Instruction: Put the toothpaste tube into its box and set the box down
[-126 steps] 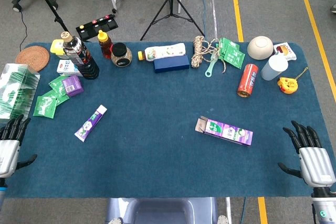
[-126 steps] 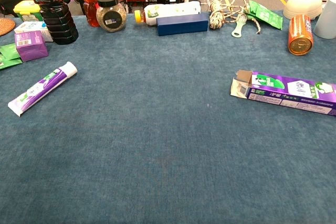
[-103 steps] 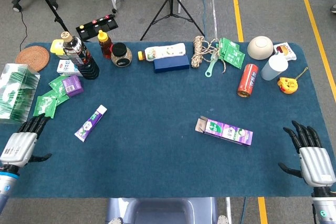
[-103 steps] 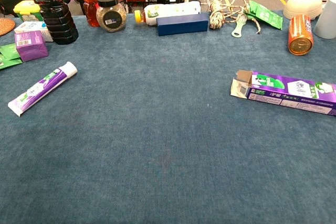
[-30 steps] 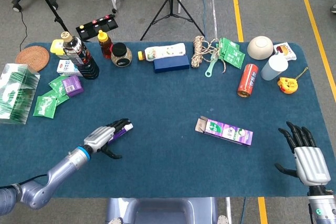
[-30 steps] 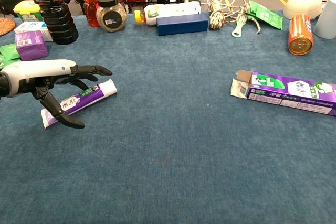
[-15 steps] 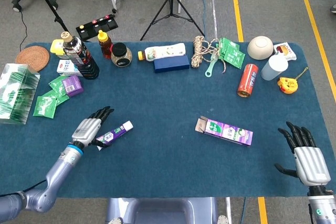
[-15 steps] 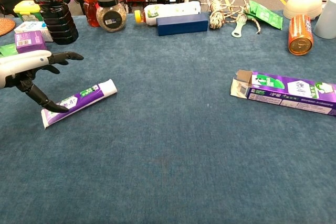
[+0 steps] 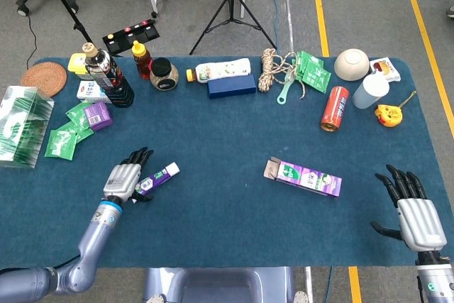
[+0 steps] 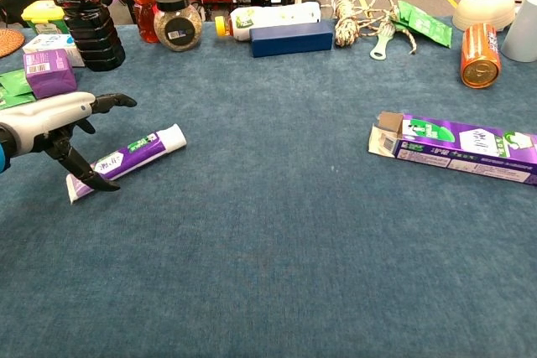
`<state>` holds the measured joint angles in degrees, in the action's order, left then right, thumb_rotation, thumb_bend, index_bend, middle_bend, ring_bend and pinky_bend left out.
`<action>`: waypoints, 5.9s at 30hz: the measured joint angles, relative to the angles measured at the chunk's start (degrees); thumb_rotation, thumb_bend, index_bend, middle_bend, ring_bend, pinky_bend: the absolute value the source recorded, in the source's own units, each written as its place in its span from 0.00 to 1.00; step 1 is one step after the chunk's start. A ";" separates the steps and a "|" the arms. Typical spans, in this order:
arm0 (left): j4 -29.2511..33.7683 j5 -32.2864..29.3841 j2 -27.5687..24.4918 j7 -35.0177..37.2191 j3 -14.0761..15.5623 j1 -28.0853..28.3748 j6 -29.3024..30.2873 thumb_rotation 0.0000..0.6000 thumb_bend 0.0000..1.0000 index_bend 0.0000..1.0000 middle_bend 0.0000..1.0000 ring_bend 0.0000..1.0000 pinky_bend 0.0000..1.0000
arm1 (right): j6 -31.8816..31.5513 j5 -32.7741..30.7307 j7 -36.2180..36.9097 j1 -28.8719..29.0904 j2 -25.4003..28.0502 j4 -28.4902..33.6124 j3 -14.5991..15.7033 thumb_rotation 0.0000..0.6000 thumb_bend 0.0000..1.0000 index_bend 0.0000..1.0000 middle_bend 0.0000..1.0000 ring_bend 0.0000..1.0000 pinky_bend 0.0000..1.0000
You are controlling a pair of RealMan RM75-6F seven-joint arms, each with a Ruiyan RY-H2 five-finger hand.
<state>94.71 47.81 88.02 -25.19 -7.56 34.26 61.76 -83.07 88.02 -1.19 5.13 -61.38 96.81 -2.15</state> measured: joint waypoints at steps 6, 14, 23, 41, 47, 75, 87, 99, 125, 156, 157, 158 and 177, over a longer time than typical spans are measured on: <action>-0.85 -1.97 1.66 -0.96 -0.64 0.73 0.13 1.00 0.11 0.03 0.00 0.00 0.17 | 0.27 0.05 0.10 0.10 0.03 0.10 0.13 1.00 0.00 0.12 0.02 0.04 0.00; -2.54 -2.30 4.17 -2.10 -1.38 1.40 1.74 1.00 0.18 0.25 0.12 0.12 0.32 | 0.59 0.04 0.20 0.20 0.06 0.22 0.26 1.00 0.00 0.12 0.02 0.04 0.00; -4.85 -1.28 7.19 -7.49 -1.20 1.69 6.99 1.00 0.21 0.41 0.27 0.26 0.46 | 0.91 -0.09 0.13 0.30 0.10 0.31 0.35 1.00 0.00 0.12 0.02 0.04 0.00; -7.60 2.11 7.74 -8.49 -0.19 0.10 8.77 1.00 0.29 0.46 0.31 0.38 0.63 | 1.24 -0.03 0.50 0.43 0.29 0.48 0.54 1.00 0.00 0.12 0.02 0.04 0.00; -7.88 5.67 5.77 -6.28 0.22 -0.47 8.42 1.00 0.32 0.51 0.36 0.44 0.68 | 1.44 -0.02 0.27 0.49 0.21 0.56 0.66 1.00 0.00 0.12 0.02 0.04 0.00; 4.32 20.19 -12.90 5.47 -1.42 -0.04 2.60 1.00 0.35 0.56 0.42 0.49 0.72 | 9.76 -2.57 -1.69 4.87 -0.19 0.82 -0.07 1.00 0.00 0.12 0.03 0.04 0.00; 9.87 27.31 -22.28 10.48 -2.02 3.29 -2.80 1.00 0.33 0.56 0.42 0.49 0.71 | 22.97 -19.92 -9.06 13.99 -2.24 6.88 -4.75 1.00 0.00 0.12 0.04 0.04 0.00; 10.65 25.84 -23.63 10.59 -2.83 3.69 -2.27 1.00 0.33 0.56 0.42 0.49 0.71 | 21.70 -45.06 -26.74 22.31 -8.39 11.55 -7.87 1.00 0.00 0.12 0.03 0.03 0.00; 6.23 26.43 -26.43 17.36 -2.62 2.34 -1.83 1.00 0.33 0.56 0.42 0.49 0.71 | 15.88 -53.27 -33.72 28.61 -18.80 1.71 -6.60 1.00 0.00 0.16 0.21 0.23 0.22; 6.04 27.05 -26.18 17.76 -1.65 2.67 -3.21 1.00 0.33 0.56 0.42 0.49 0.71 | 27.78 -28.60 -6.82 26.82 -16.86 -5.22 -5.12 1.00 0.33 0.45 0.50 0.51 0.58; 6.34 27.11 -26.08 17.70 -1.56 2.72 -3.34 1.00 0.33 0.56 0.42 0.49 0.71 | 28.66 -27.16 -4.96 26.89 -16.37 -5.09 -5.08 1.00 0.33 0.46 0.50 0.51 0.58; 6.66 27.12 -25.98 17.66 -1.48 2.78 -3.49 1.00 0.33 0.56 0.42 0.49 0.71 | 29.46 -25.46 -3.04 27.02 -15.88 -4.94 -4.99 1.00 0.33 0.46 0.50 0.51 0.58; 9.73 22.23 -17.20 7.85 -0.49 5.93 -5.86 1.00 0.33 0.56 0.43 0.49 0.71 | 31.25 -20.46 -9.76 30.57 -18.14 2.98 -4.39 1.00 0.33 0.47 0.50 0.50 0.59</action>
<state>104.44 70.03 70.82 -17.34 -8.04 40.19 55.91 -51.81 67.56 -10.95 35.70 -79.52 99.79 -6.54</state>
